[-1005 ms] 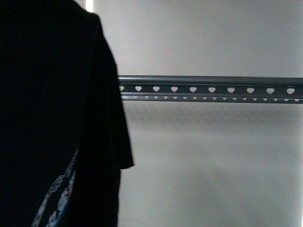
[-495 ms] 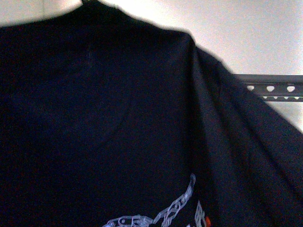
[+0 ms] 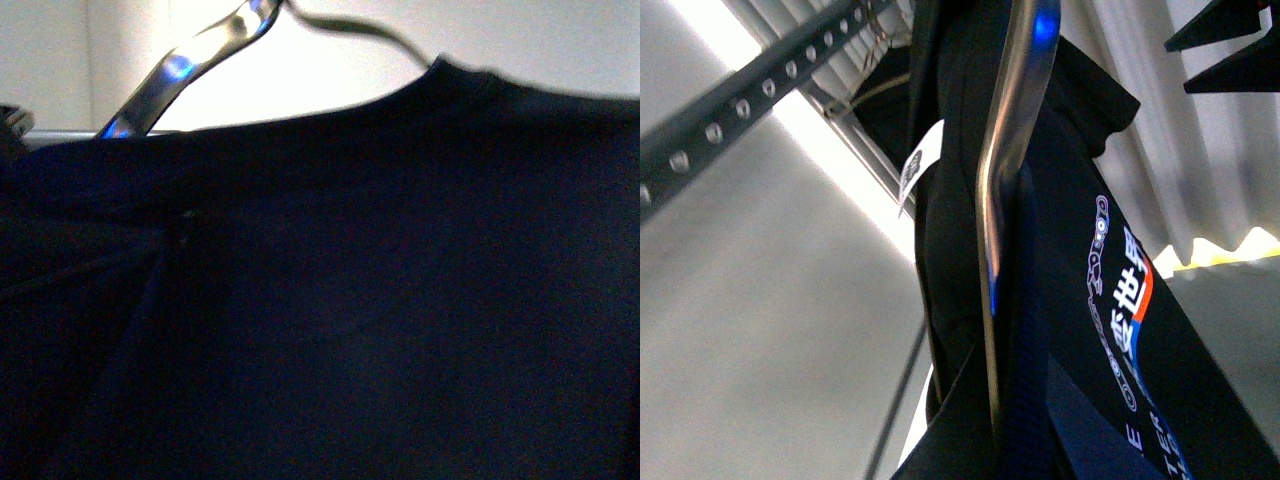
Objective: Hang clothes on hanger
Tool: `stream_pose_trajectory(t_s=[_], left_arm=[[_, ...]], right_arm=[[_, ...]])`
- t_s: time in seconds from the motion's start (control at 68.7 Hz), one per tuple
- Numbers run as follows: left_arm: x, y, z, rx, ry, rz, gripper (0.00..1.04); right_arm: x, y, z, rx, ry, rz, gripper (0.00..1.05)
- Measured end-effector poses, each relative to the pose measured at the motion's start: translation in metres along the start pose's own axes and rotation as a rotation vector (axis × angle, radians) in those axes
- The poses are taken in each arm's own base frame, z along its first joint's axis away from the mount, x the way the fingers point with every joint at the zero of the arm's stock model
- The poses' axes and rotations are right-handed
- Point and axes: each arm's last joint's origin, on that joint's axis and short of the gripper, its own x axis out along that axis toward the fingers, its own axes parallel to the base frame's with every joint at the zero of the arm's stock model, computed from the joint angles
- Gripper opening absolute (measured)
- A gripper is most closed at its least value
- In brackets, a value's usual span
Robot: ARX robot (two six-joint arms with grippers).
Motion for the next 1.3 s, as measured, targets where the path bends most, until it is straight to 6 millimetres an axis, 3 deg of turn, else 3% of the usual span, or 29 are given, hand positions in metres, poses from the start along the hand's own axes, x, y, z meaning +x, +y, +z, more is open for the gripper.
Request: stream_pose_trajectory(t_s=[0.189, 0.626, 1.296], left_arm=[[0.017, -0.006, 0.007, 0.051, -0.089, 0.008, 0.04], [0.025, -0.026, 0.005, -0.028, -0.087, -0.037, 0.04], [0.085, 0.020, -0.024, 0.071, 0.096, -0.050, 0.04]], right_arm=[[0.000, 0.000, 0.000, 0.000, 0.000, 0.000, 0.97], [0.000, 0.000, 0.000, 0.000, 0.000, 0.000, 0.97], [0.000, 0.000, 0.000, 0.000, 0.000, 0.000, 0.97]])
